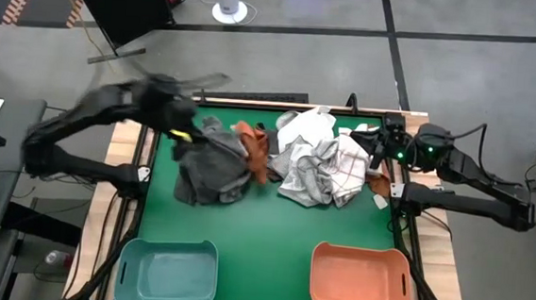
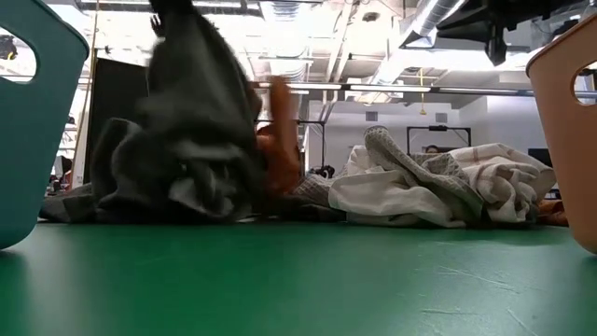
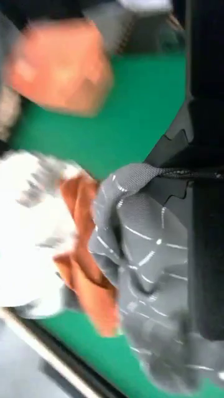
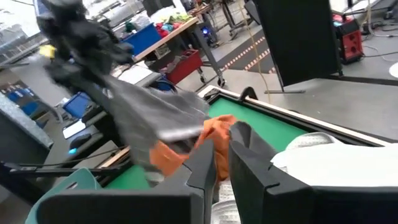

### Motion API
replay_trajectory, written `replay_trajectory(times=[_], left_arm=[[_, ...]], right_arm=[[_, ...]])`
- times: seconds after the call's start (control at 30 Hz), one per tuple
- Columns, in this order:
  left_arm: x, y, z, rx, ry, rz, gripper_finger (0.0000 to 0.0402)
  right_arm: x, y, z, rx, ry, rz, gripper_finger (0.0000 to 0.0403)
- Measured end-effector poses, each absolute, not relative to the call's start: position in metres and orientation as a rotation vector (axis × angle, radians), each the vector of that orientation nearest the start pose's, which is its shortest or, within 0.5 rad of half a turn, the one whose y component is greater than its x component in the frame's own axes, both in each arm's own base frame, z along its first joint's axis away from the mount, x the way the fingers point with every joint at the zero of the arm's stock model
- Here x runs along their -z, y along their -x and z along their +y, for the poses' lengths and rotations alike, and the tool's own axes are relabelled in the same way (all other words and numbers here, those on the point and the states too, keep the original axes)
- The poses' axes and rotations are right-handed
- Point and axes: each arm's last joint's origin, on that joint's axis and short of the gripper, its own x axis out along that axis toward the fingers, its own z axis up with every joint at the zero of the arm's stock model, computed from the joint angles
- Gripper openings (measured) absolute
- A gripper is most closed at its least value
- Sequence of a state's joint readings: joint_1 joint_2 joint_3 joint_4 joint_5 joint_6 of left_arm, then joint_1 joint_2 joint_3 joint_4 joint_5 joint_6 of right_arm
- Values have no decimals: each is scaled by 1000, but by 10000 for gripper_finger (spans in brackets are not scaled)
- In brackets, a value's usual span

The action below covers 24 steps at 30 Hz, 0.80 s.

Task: Sort towels by color in basket
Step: Put the gray checkered towel into the green bin

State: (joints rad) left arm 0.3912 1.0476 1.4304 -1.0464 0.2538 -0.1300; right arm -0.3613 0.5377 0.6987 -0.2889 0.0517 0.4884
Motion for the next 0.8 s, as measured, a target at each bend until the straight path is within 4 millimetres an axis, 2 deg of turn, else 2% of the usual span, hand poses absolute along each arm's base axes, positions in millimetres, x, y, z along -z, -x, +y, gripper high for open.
replay_trajectory(times=[0.2,0.3,0.4,0.53,0.8], left_arm=[[-477,-95,30,-145,410,235,1],[-493,-73,21,-105,449,70,1],[-504,-57,11,6,491,-43,1],[-513,-49,5,164,600,-90,1],[-521,-47,-3,433,825,-25,1]], right_arm=[[-321,-110,-51,506,-506,52,76],[-318,-107,-55,551,-501,72,76],[-317,-105,-59,591,-497,79,76],[-316,-101,-64,642,-501,74,76],[-315,-96,-74,742,-510,61,76]])
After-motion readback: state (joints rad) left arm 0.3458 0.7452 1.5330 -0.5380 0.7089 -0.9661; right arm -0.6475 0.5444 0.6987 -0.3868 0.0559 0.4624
